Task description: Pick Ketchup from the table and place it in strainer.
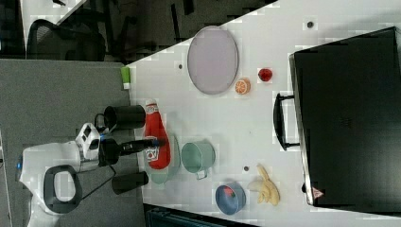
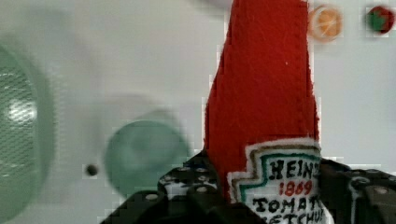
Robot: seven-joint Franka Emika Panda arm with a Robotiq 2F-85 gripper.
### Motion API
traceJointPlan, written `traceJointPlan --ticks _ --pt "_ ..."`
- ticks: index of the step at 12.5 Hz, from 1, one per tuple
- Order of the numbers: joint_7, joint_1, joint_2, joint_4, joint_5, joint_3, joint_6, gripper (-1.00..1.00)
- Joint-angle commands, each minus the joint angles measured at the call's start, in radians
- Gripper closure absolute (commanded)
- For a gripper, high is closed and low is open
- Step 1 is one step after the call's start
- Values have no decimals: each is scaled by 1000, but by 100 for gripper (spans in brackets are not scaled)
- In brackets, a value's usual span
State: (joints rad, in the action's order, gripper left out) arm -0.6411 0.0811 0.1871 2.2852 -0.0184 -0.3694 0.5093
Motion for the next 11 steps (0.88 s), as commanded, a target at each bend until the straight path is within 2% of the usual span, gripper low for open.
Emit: traceJointPlan --ticks 1,3,7,11 --pt "281 -48 -69 -31 -18 -103 -11 -20" --pt "352 -56 -126 -65 -18 -179 20 -20" --pt "503 -63 -263 -92 -18 -307 198 -20" --pt "674 -91 -400 -91 -13 -375 319 -20"
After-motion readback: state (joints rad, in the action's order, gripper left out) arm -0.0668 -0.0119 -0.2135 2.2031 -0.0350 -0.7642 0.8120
